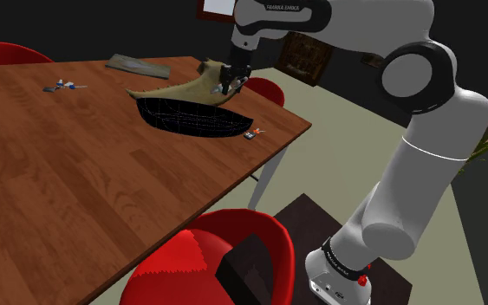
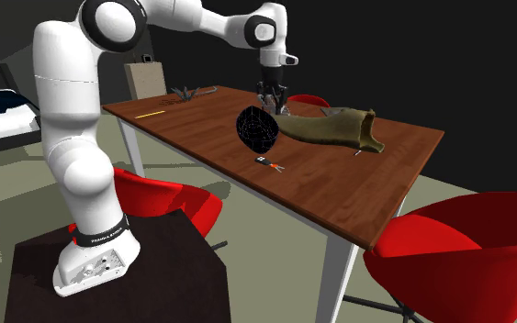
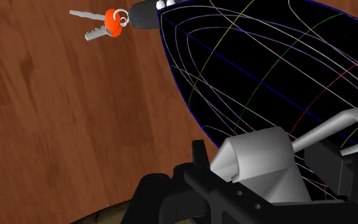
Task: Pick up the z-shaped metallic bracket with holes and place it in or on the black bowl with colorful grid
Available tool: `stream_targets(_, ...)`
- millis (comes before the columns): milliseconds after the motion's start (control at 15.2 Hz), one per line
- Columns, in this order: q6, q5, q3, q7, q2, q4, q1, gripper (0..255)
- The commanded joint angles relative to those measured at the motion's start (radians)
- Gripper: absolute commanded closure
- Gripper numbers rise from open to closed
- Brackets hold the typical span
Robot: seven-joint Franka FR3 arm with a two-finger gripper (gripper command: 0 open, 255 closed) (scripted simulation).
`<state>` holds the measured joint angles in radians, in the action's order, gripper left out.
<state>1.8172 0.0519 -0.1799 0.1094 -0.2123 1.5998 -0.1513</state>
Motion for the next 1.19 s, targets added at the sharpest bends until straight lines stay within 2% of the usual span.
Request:
stream_targets(0, -0.003, -0.001, 0.015, -0.04, -0.016, -0.019, -0.023, 255)
stream_targets(462, -0.02, -0.007, 0.069, -0.185, -0.082, -0.105, -0.111, 255)
stream_targets(1122, 0.111, -0.005, 0.07, -0.181, -0.096, 0.012, -0.113, 255)
